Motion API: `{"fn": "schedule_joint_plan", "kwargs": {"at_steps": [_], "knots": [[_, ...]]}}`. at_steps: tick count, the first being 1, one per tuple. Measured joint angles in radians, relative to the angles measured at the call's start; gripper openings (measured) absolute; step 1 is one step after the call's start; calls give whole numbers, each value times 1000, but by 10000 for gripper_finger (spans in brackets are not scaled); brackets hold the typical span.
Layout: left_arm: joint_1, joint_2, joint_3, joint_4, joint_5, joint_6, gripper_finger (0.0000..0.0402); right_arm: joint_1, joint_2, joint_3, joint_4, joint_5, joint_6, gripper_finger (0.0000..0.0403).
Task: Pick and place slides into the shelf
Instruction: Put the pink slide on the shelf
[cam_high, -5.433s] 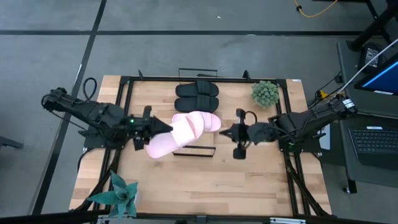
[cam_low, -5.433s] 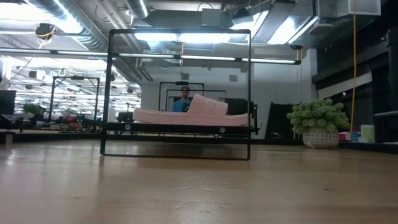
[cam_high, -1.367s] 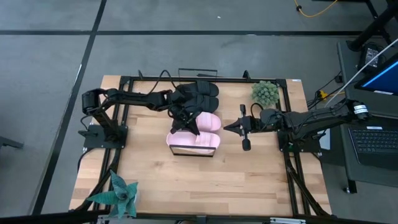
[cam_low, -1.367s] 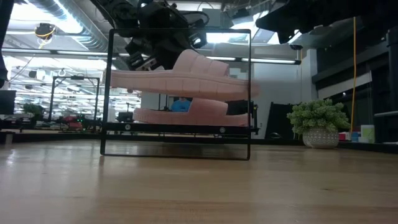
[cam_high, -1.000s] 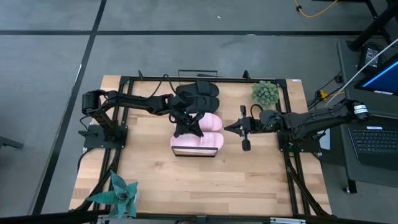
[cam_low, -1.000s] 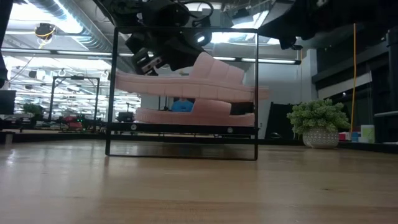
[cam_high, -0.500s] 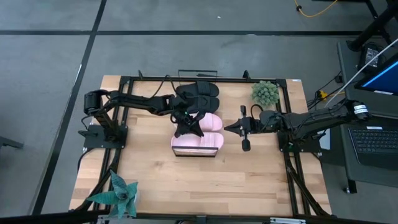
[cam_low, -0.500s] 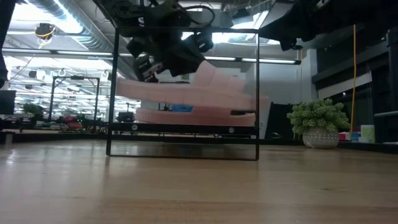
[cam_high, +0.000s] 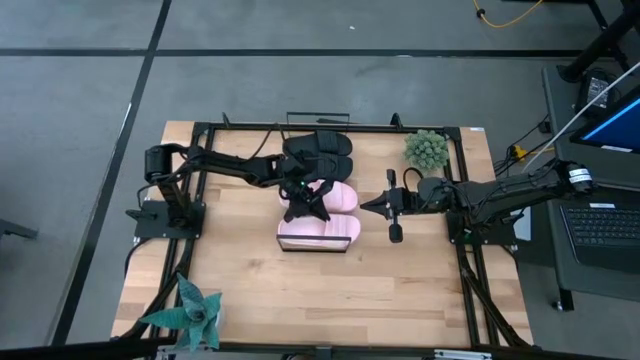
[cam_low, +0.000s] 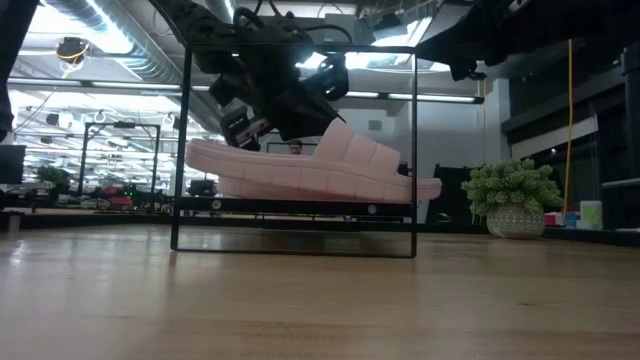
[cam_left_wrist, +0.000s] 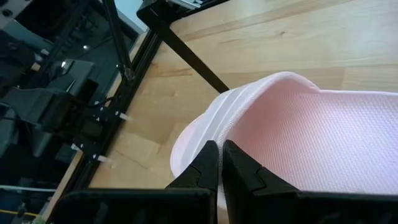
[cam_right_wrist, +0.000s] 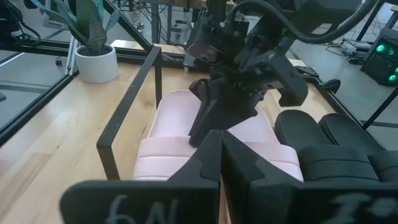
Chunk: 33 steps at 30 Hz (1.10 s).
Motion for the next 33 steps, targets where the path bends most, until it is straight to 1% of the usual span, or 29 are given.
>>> {"fn": "schedule_joint_plan", "kwargs": {"at_steps": [9,12,16,25,29,33], "knots": [[10,0,0,-14,-10,0,0,0,0,0,1,0,0,6],[10,4,0,-31,-41,0,0,0,0,0,1,0,0,6],[10,12,1,-30,-50,0,0,0,0,0,1,0,1,7],[10,20,1,-40,-55,-13,0,0,0,0,3,0,1,7],[10,20,1,-41,-58,-95,15,0,0,0,3,0,2,7],[9,20,1,-43,-73,-131,39,0,0,0,3,0,2,7]]}}
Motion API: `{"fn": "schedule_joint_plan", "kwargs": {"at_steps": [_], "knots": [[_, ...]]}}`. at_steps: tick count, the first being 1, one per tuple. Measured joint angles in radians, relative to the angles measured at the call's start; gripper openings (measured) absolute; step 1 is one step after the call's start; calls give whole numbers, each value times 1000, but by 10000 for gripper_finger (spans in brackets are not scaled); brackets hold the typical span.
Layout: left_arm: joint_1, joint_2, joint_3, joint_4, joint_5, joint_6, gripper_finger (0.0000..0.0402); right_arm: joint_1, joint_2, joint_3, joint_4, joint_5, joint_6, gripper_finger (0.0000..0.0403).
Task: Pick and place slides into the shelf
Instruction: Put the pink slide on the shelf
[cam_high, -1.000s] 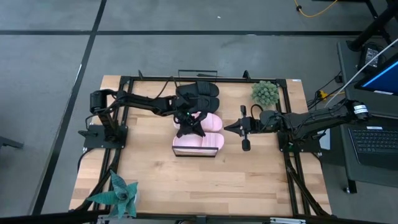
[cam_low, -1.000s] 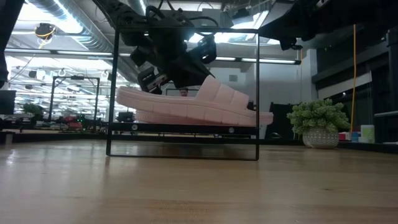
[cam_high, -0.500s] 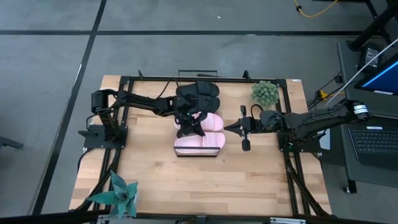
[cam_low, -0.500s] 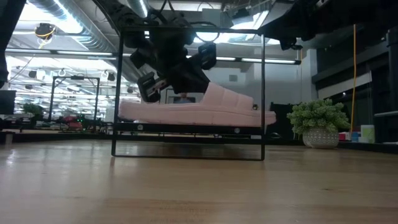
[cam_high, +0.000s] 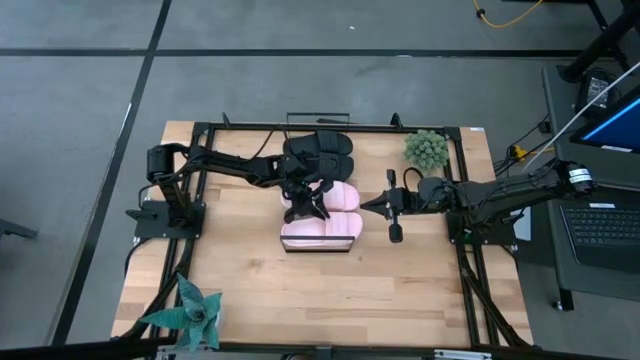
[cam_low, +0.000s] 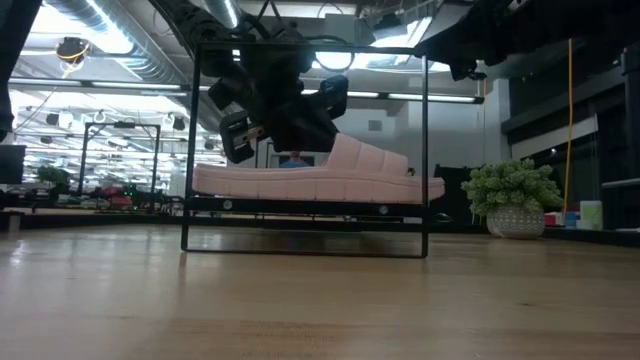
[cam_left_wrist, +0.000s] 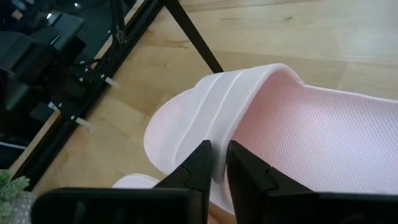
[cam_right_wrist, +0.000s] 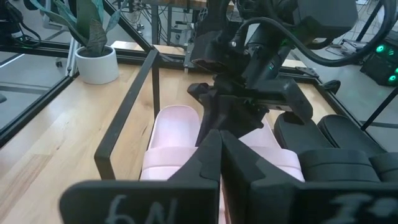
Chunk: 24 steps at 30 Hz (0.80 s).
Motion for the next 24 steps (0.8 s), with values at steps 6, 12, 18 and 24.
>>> {"fn": "schedule_joint_plan", "kwargs": {"at_steps": [6,12,18,24], "knots": [[0,0,0,-1,-13,0,64,0,0,0,2,0,22,7],[1,2,0,7,-74,-3,85,0,0,0,2,0,26,7],[1,3,0,3,-122,-26,97,0,0,0,2,0,26,7],[-1,3,-1,3,-122,-22,98,0,0,0,-3,0,24,7]]}}
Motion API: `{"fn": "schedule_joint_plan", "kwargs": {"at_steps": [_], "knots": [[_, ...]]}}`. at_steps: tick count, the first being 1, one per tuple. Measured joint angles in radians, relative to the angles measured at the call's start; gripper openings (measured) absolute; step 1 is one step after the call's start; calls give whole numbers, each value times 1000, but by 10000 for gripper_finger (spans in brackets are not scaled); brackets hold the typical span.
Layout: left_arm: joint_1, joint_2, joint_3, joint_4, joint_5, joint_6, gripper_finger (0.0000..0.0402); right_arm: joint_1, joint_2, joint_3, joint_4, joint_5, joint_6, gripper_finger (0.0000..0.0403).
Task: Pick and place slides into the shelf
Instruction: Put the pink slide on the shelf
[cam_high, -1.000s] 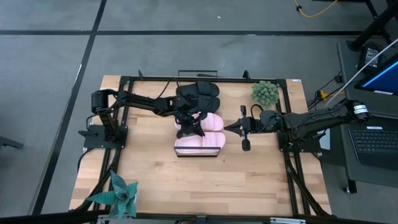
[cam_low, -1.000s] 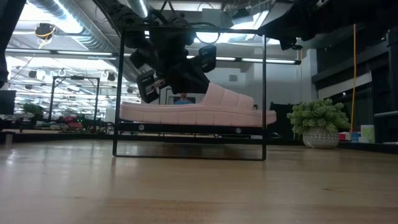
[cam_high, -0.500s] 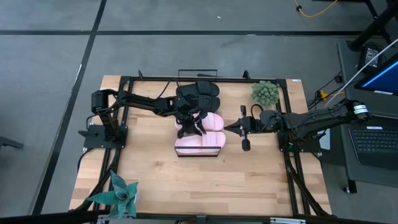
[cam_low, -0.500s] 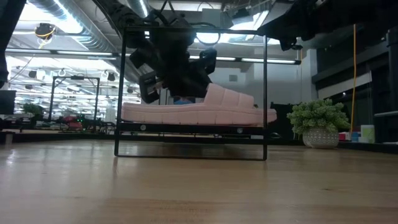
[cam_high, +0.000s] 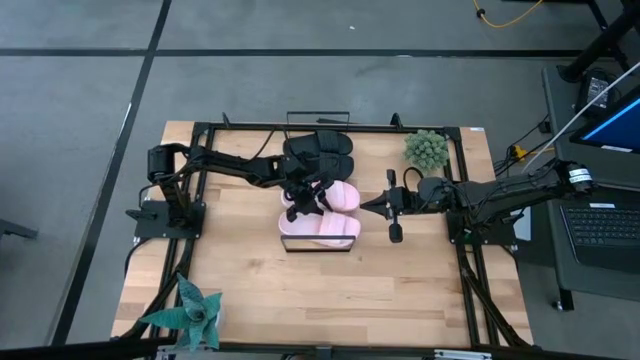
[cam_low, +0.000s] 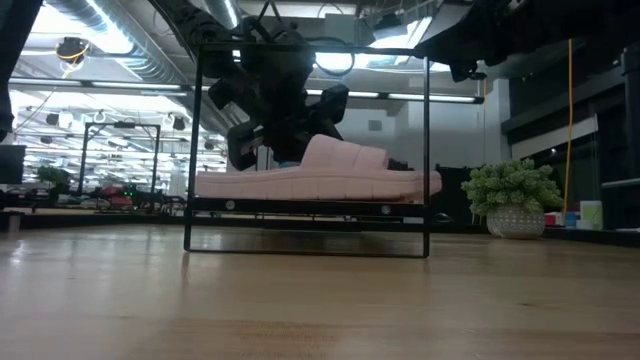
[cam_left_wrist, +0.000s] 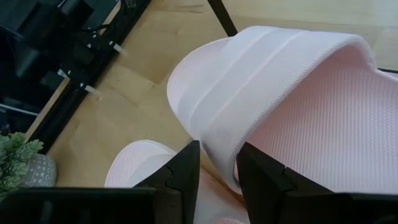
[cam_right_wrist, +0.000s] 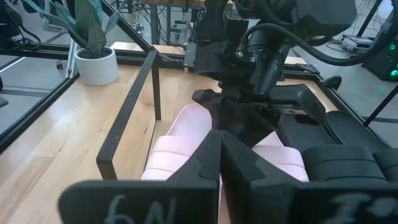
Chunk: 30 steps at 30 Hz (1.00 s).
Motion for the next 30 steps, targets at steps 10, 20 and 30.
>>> {"fn": "schedule_joint_plan", "kwargs": {"at_steps": [10,20,30], "knots": [[-16,0,0,1,0,0,99,0,0,0,0,0,-1,7],[-20,-7,0,-9,-62,0,99,0,0,0,-1,0,-1,7],[-22,-37,-1,-71,-74,-4,99,0,0,0,-2,0,-5,7]]}}
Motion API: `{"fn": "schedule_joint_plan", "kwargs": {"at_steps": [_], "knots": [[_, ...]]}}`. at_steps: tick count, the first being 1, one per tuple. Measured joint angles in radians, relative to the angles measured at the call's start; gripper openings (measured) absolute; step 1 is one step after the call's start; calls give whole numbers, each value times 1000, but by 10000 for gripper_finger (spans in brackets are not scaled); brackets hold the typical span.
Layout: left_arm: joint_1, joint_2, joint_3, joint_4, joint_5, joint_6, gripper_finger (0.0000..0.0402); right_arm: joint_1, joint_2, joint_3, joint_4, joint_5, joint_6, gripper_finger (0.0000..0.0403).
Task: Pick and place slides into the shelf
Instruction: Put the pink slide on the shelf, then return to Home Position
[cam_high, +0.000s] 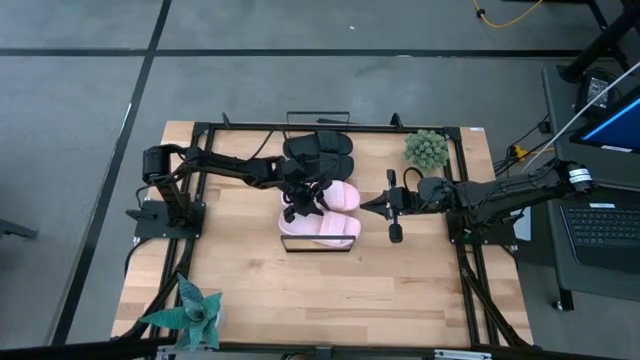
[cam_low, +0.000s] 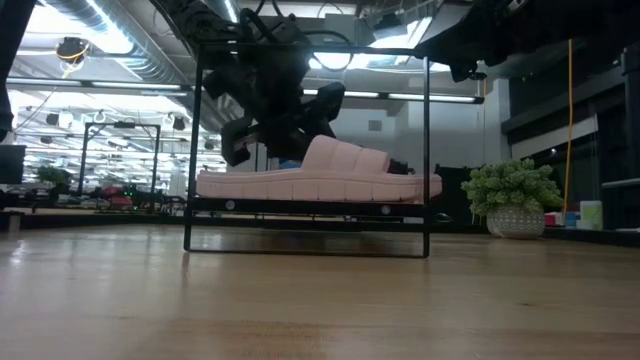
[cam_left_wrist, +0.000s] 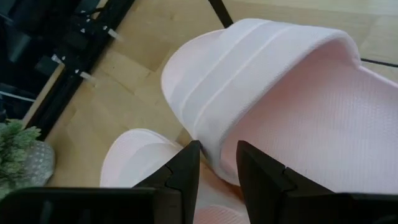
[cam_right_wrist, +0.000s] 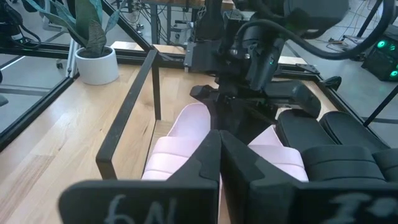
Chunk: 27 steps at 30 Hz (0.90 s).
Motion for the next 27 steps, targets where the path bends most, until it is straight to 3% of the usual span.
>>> {"fn": "schedule_joint_plan", "kwargs": {"at_steps": [27], "knots": [[-36,-75,0,-116,-112,-4,98,0,0,0,-9,0,1,7]]}}
